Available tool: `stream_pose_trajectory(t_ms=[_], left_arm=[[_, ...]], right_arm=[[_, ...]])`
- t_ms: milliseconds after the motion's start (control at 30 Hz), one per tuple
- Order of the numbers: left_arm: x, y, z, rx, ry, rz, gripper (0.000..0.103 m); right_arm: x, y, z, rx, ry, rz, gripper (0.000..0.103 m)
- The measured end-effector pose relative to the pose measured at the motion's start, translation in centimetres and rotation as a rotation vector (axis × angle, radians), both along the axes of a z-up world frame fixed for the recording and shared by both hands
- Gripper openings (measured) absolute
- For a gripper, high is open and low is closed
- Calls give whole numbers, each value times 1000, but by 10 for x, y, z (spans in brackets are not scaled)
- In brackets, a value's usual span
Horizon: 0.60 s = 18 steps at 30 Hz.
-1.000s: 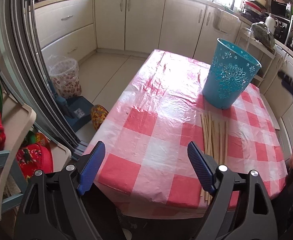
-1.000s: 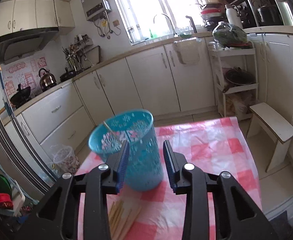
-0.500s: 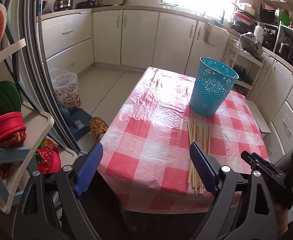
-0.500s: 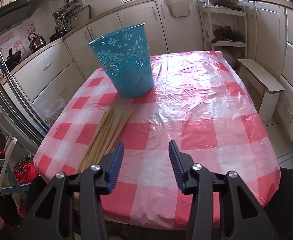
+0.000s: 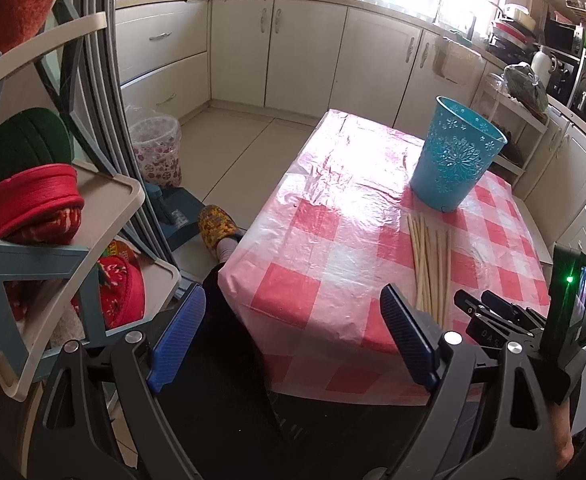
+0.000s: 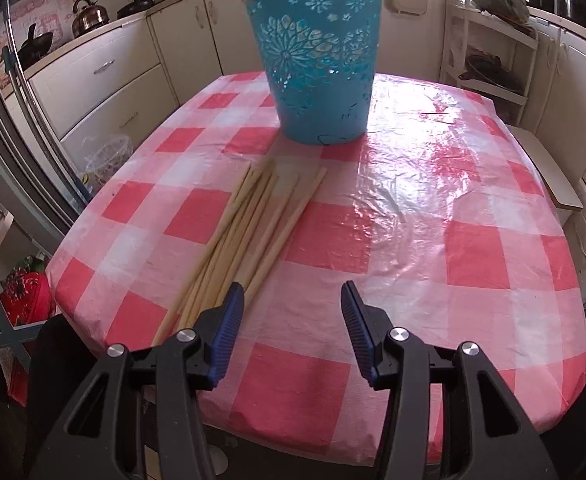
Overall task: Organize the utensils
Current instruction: 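Move both tools back over the chopstick pile, then grasp another chopstick from the pile with the left tool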
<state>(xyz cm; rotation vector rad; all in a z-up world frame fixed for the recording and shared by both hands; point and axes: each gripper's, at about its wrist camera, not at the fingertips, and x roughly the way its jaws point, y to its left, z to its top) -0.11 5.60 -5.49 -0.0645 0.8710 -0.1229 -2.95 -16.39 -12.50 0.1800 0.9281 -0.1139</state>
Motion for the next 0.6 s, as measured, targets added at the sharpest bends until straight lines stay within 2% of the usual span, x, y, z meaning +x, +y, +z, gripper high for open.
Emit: stream_pose_trajectory(t_ms=[67, 167, 333, 600], left_arm=[[3, 2, -7, 10, 23, 9, 85], [7, 0, -19, 20, 55, 8, 85], [12, -17, -34, 42, 93, -30, 85], [24, -36, -44, 58, 122, -64, 85]], right_arm=[[1, 0, -5, -10, 28, 4, 42], [-2, -9, -10, -21, 38, -10, 37], [-2, -21, -8, 82, 7, -33, 36], [33, -12, -6, 48, -8, -21, 35]])
